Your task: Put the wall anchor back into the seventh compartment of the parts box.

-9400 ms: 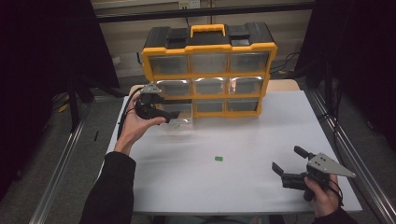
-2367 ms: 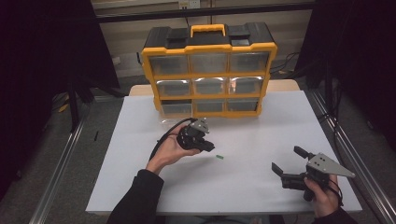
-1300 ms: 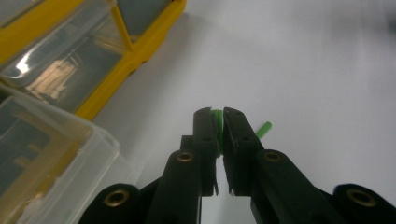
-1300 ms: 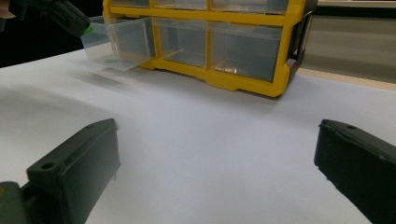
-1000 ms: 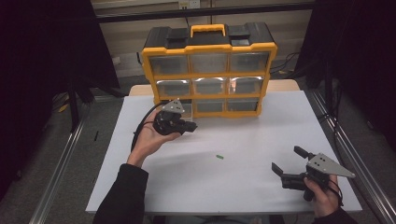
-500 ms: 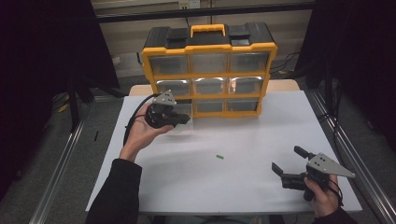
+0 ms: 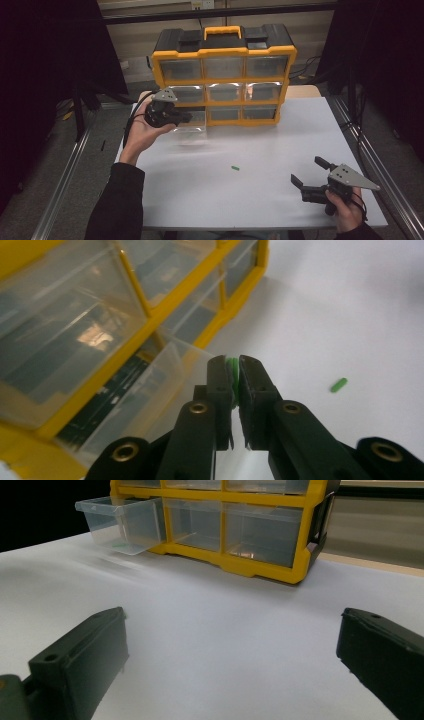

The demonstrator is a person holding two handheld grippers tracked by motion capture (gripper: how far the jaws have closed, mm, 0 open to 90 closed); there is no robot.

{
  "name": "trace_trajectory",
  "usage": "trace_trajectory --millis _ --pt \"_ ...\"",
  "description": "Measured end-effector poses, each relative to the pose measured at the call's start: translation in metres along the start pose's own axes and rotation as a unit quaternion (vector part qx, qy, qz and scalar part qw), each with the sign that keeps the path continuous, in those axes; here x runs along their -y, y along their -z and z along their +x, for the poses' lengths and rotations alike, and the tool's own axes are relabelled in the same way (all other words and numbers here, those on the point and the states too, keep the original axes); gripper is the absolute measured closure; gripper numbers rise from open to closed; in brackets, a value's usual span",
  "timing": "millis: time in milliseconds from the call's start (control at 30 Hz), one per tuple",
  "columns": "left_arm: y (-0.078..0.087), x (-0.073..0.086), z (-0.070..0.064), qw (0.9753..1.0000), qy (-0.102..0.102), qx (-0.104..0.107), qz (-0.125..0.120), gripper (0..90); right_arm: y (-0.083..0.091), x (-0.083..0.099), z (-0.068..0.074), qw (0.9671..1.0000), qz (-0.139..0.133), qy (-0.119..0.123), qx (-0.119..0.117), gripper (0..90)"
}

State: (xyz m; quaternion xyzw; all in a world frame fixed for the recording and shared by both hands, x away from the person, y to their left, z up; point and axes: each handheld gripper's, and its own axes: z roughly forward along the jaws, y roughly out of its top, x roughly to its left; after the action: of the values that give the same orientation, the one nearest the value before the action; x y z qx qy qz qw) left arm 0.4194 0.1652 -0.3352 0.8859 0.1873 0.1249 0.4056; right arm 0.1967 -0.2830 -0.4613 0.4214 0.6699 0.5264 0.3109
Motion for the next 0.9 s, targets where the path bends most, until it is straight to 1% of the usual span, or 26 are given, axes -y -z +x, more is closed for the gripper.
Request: trace_trajectory --millis 67,100,133,167,267,300,333,400,500,567,600,667,733,767,800,833,867,900 --pt "0.0 0.0 0.005 1.0 0.001 -0.005 0.006 84.6 0.0 0.0 0.0 1.0 0.001 0.0 0.0 0.0" --pt "0.0 -0.001 0.007 0.9999 0.001 -0.004 0.011 84.6 0.0 0.0 0.0 1.0 0.001 -0.001 0.001 0.0" --pt "-0.001 -0.001 0.009 0.9997 0.001 -0.009 0.021 84.6 0.0 0.0 0.0 1.0 0.001 -0.001 0.0 0.0" --pt "-0.003 0.0 0.01 0.9997 0.003 -0.009 0.023 84.6 0.0 0.0 0.0 1.0 0.001 -0.001 0.0 0.0" --pt "-0.005 -0.001 0.014 0.9991 -0.005 -0.015 0.039 84.6 0.0 0.0 0.0 1.0 0.001 -0.001 0.0 0.0" --pt "-0.006 -0.001 0.015 0.9991 -0.003 -0.018 0.039 84.6 0.0 0.0 0.0 1.0 -0.001 -0.001 0.0 0.0" --pt "-0.007 -0.001 0.016 0.9989 -0.007 -0.02 0.042 84.6 0.0 0.0 0.0 1.0 -0.001 -0.001 0.0 0.0" --pt "-0.01 -0.001 0.018 0.9986 -0.003 -0.02 0.049 84.6 0.0 0.0 0.0 1.0 0.0 -0.001 0.0 0.0" --pt "-0.015 0.0 0.022 0.9981 0.0 -0.016 0.059 84.6 0.0 0.0 0.0 1.0 -0.001 -0.002 0.0 0.0" --pt "-0.018 0.0 0.025 0.9973 0.004 -0.01 0.072 84.6 0.0 0.0 0.0 1.0 0.0 -0.002 -0.001 0.0" --pt "-0.021 0.001 0.026 0.997 0.003 -0.016 0.076 84.6 0.0 0.0 0.0 1.0 0.0 -0.003 -0.001 0.0" --pt "-0.026 0.003 0.028 0.9966 0.014 -0.012 0.08 84.6 0.0 0.0 0.0 1.0 0.0 -0.002 -0.001 0.0" --pt "-0.03 0.004 0.032 0.9958 0.016 -0.005 0.09 84.6 0.0 0.0 0.0 1.0 -0.001 -0.002 -0.001 0.0" --pt "-0.031 0.004 0.035 0.995 0.007 -0.003 0.1 84.6 0.0 0.0 0.0 1.0 -0.002 -0.002 -0.002 0.0" --pt "-0.034 0.005 0.034 0.995 0.018 0.0 0.098 84.6 0.0 0.0 0.0 1.0 -0.002 -0.001 -0.002 0.0" --pt "-0.036 0.005 0.034 0.9948 0.022 0.003 0.1 84.6 0.0 0.0 0.0 1.0 -0.001 -0.002 -0.002 0.0" --pt "-0.038 0.006 0.034 0.9946 0.022 0.002 0.101 84.6 0.0 0.0 0.0 1.0 -0.001 -0.002 -0.002 0.0" --pt "-0.039 0.005 0.036 0.9934 0.009 0.004 0.114 84.6 0.0 0.0 0.0 1.0 -0.001 -0.002 -0.002 0.0"
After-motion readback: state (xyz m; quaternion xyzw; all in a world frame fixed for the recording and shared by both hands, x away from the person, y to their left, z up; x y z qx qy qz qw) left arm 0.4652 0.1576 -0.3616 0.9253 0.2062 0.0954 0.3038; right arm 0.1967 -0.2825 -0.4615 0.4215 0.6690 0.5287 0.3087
